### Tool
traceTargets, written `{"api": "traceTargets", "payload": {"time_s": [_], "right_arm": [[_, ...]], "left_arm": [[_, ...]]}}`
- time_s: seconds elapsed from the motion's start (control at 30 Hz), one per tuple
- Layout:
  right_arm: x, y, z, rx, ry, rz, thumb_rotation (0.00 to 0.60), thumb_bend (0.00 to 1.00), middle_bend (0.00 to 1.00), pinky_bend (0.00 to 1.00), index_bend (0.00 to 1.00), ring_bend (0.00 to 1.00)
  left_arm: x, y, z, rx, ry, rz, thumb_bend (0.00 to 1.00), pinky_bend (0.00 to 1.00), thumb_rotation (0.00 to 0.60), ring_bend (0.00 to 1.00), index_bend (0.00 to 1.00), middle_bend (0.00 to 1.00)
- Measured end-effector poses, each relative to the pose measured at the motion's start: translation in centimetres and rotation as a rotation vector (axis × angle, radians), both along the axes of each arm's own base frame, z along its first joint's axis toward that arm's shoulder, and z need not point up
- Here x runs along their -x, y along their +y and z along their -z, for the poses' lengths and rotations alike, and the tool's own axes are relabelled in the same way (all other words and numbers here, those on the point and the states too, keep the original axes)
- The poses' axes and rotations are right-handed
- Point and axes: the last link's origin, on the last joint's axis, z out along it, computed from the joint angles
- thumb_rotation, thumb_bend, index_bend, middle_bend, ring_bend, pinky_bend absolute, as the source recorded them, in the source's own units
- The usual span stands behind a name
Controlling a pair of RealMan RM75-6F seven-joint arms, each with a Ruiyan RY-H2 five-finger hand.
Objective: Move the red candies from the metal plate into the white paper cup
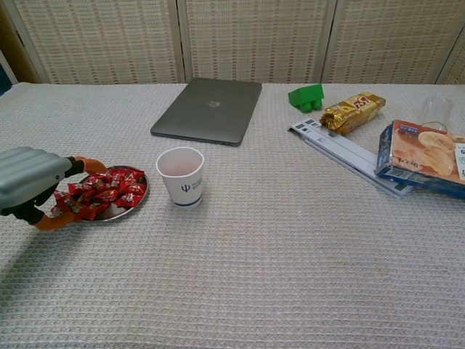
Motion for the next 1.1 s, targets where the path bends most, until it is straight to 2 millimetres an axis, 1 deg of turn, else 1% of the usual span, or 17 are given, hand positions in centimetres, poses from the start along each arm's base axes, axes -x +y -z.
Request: {"api": "traceTargets", "payload": {"time_s": [0.23, 0.4, 0.73, 0.93, 1.1], "right_arm": [[0.0, 0.0, 0.0, -0.001, 0.002, 0.001, 0.600, 0.06, 0.00, 0.00, 0.00, 0.00], [0.0, -0.1, 0.1, -0.002, 0.003, 0.002, 0.600, 0.06, 0.00, 0.00, 0.00, 0.00], [0.0, -0.1, 0.2, -0.005, 0.005, 0.003, 0.600, 0.06, 0.00, 0.00, 0.00, 0.00], [0.1, -0.2, 0.3, -0.008, 0.008, 0.007, 0.600, 0.06, 0.00, 0.00, 0.00, 0.00], [0.1, -0.2, 0.3, -0.009, 0.009, 0.012, 0.600, 0.06, 0.00, 0.00, 0.00, 0.00]], "left_arm": [[0.5, 0.8, 0.4, 0.011, 0.009, -0.037, 0.36, 1.00, 0.600, 0.65, 0.21, 0.23], [0.4, 1.3, 0.5, 0.010, -0.001, -0.043, 0.36, 1.00, 0.600, 0.65, 0.25, 0.31], [0.5, 1.7, 0.7, 0.016, -0.005, -0.050, 0.36, 1.00, 0.600, 0.65, 0.31, 0.37], [0.1, 1.9, 1.4, 0.030, -0.002, -0.037, 0.37, 1.00, 0.600, 0.65, 0.38, 0.42], [-0.3, 2.0, 1.6, 0.034, -0.004, -0.022, 0.37, 1.00, 0.600, 0.66, 0.45, 0.48]]}}
